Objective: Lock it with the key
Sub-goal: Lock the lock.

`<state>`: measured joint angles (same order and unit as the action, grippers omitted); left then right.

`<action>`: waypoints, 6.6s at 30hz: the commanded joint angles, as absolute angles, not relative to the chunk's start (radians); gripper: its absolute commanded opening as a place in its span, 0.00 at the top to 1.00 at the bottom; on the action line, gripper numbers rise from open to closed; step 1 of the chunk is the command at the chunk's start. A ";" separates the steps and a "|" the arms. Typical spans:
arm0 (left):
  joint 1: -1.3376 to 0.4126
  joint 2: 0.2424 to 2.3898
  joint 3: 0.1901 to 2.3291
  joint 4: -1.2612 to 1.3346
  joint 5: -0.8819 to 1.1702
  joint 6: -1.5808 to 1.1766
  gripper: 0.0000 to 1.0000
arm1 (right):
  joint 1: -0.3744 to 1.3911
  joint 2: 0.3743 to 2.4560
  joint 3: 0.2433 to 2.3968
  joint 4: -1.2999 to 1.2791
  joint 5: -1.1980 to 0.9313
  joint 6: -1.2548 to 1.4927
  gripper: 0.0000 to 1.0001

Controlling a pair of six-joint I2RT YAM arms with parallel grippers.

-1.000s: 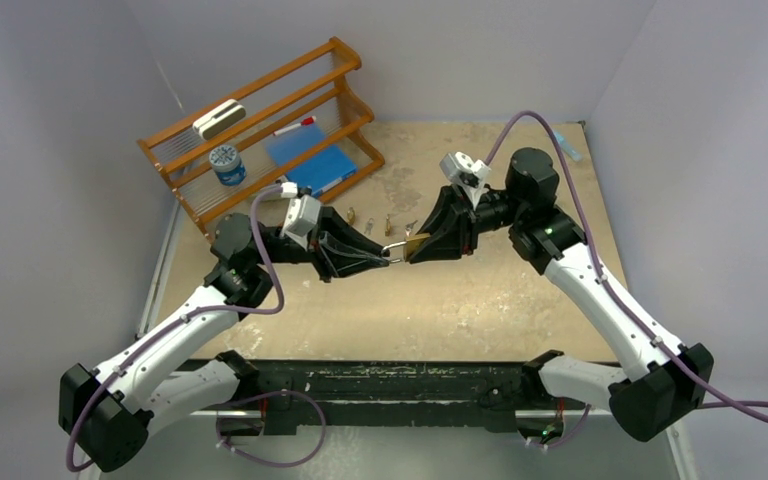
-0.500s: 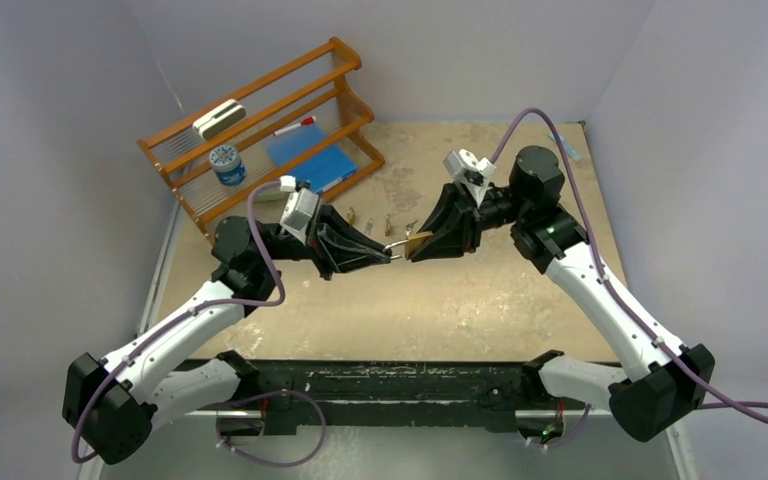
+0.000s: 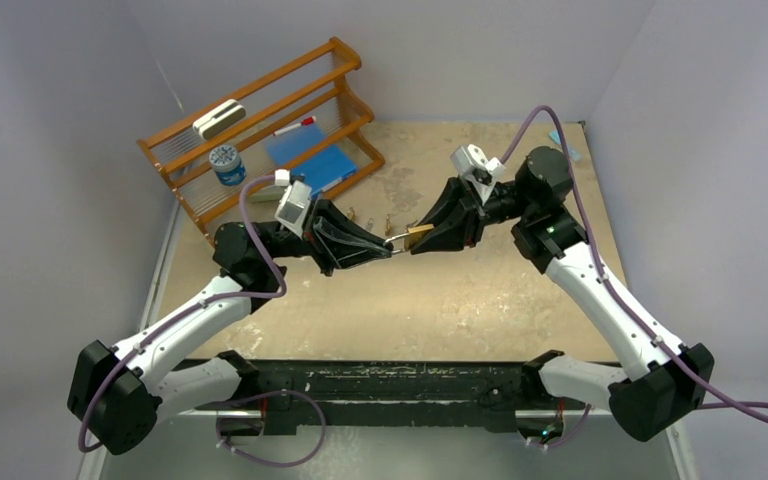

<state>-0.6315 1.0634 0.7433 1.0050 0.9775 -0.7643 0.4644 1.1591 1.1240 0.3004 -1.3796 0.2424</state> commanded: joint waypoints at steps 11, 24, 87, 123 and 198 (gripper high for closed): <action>-0.669 1.049 0.761 0.885 0.950 -0.576 1.00 | 0.507 1.179 1.124 0.436 -1.243 0.302 1.00; -0.690 1.109 0.758 0.957 0.907 -0.580 1.00 | 0.551 1.196 1.126 0.488 -1.229 0.331 1.00; -0.683 1.116 0.787 0.671 0.685 -0.349 1.00 | 0.637 1.149 1.143 0.277 -1.040 0.197 1.00; -0.682 0.977 0.850 0.377 0.623 -0.178 1.00 | 0.490 0.971 0.976 0.253 -0.861 0.132 0.25; -0.604 1.087 0.966 0.286 0.272 -0.225 1.00 | 0.418 0.908 0.564 0.330 -0.303 0.300 1.00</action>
<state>-0.5980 1.0122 0.8963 0.2832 0.4561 -0.2249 0.4198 0.9409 0.5316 0.3813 -0.6544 0.2497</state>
